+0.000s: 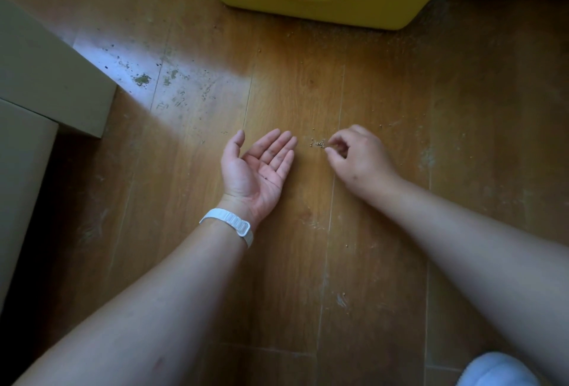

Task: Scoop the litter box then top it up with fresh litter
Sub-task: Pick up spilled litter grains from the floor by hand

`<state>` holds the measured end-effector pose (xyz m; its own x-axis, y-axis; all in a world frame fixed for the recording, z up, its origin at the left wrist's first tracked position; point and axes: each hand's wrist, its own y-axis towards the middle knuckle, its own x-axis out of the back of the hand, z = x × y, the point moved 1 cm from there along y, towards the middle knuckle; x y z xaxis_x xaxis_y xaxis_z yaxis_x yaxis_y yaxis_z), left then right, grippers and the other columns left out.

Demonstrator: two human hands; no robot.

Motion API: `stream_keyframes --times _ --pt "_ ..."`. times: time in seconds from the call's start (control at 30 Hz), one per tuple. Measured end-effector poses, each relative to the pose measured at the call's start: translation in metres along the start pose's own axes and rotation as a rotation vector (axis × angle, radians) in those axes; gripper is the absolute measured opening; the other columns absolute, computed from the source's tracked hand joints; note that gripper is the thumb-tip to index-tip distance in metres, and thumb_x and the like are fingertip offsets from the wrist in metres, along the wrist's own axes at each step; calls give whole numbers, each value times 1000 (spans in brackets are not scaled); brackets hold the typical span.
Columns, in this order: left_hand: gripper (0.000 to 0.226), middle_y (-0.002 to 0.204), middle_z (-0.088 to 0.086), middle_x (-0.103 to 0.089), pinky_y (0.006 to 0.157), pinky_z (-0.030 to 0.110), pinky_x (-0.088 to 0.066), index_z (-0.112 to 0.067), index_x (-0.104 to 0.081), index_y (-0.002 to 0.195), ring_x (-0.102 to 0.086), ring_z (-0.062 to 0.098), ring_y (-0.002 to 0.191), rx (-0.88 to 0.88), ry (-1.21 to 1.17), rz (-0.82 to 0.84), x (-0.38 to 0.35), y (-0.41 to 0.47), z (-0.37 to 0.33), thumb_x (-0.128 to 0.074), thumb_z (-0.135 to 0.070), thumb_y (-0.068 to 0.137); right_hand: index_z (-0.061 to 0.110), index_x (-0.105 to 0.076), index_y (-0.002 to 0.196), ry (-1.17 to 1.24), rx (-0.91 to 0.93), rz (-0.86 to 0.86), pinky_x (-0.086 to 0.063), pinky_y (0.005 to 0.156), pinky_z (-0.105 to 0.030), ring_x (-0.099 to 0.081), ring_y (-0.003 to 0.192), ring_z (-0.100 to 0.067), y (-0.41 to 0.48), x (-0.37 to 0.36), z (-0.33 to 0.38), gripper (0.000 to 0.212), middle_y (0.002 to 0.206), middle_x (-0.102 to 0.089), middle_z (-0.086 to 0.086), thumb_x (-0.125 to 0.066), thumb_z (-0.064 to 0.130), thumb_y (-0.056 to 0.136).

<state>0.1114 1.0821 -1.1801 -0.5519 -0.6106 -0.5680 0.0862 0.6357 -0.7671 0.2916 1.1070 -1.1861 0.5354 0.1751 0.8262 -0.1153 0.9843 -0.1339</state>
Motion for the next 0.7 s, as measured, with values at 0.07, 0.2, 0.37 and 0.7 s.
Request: stream_keyframes --times 0.07,0.2,0.37,0.7 --pt "60 116 23 -68 104 38 -47 5 -60 121 -66 34 111 -2 -4 0 3 -2 -2 -42 -46 96 11 -69 105 -35 -18 41 -46 80 -28 -54 88 -16 7 2 -9 20 96 -57 -1 -65 24 89" --pt "60 116 23 -68 103 38 -47 5 -60 120 -66 33 110 -5 -5 -4 4 -6 -2 -43 -47 96 10 -70 107 -45 39 59 -44 81 -26 -56 89 -20 16 -4 -4 25 97 -61 -6 -70 25 86" --pt "59 115 22 -69 102 38 -48 5 -61 119 -67 33 109 -3 -3 -12 4 -9 -3 -43 -47 95 9 -74 101 -70 93 44 -40 82 -24 -58 93 -22 22 -14 1 19 98 -64 -7 -66 22 89" --pt "60 117 23 -68 106 40 -46 5 -59 122 -66 34 111 -19 20 15 -5 -4 -5 -42 -47 96 4 -68 94 -133 95 17 -40 84 -34 -54 98 -31 17 -23 2 16 98 -60 -12 -56 15 94"
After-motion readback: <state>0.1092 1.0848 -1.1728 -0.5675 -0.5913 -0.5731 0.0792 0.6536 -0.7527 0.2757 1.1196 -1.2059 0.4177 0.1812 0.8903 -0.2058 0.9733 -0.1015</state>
